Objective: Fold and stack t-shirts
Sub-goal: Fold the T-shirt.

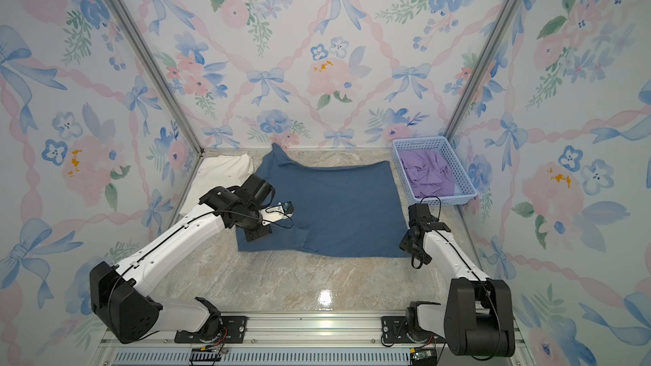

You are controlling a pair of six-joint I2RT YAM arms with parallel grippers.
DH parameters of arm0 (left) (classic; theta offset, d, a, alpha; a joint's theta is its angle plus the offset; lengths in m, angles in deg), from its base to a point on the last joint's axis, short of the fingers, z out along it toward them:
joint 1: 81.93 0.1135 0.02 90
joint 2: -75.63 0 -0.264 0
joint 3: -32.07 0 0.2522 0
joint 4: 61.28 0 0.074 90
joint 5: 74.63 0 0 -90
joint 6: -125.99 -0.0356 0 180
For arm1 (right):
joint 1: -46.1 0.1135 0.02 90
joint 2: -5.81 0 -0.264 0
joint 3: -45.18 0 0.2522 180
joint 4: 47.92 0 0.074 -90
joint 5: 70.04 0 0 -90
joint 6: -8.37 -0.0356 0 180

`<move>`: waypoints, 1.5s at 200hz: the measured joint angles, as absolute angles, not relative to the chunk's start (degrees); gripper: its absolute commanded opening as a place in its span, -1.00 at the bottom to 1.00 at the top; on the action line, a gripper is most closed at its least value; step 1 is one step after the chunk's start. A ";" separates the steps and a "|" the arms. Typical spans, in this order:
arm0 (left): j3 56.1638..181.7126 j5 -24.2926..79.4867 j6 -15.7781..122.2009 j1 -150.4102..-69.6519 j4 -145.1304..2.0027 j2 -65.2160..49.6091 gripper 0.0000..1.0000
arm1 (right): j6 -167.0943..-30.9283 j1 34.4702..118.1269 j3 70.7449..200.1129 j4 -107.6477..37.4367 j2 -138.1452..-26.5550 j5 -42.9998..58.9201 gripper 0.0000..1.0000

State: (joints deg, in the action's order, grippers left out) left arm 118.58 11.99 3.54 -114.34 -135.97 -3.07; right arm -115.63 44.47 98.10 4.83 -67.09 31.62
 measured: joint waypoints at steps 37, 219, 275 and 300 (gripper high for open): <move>119.90 11.99 3.39 -113.77 -135.91 -3.07 -1.00 | -115.52 42.39 98.10 4.67 -69.10 31.12 0.15; 123.61 14.81 2.74 -111.52 -135.88 -1.67 -1.00 | -115.19 40.93 98.60 -0.18 -74.98 25.22 -1.00; 123.66 14.88 2.74 -111.23 -135.86 -1.67 -1.00 | -114.42 42.74 99.47 1.44 -74.32 26.61 -1.00; 124.42 14.81 2.71 -110.14 -135.75 -2.02 -1.00 | -113.92 45.15 102.58 4.48 -72.23 28.84 -1.00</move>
State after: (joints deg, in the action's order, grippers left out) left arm 124.42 14.81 2.71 -110.14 -135.75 -2.02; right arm -113.92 45.15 102.58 4.48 -72.23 28.84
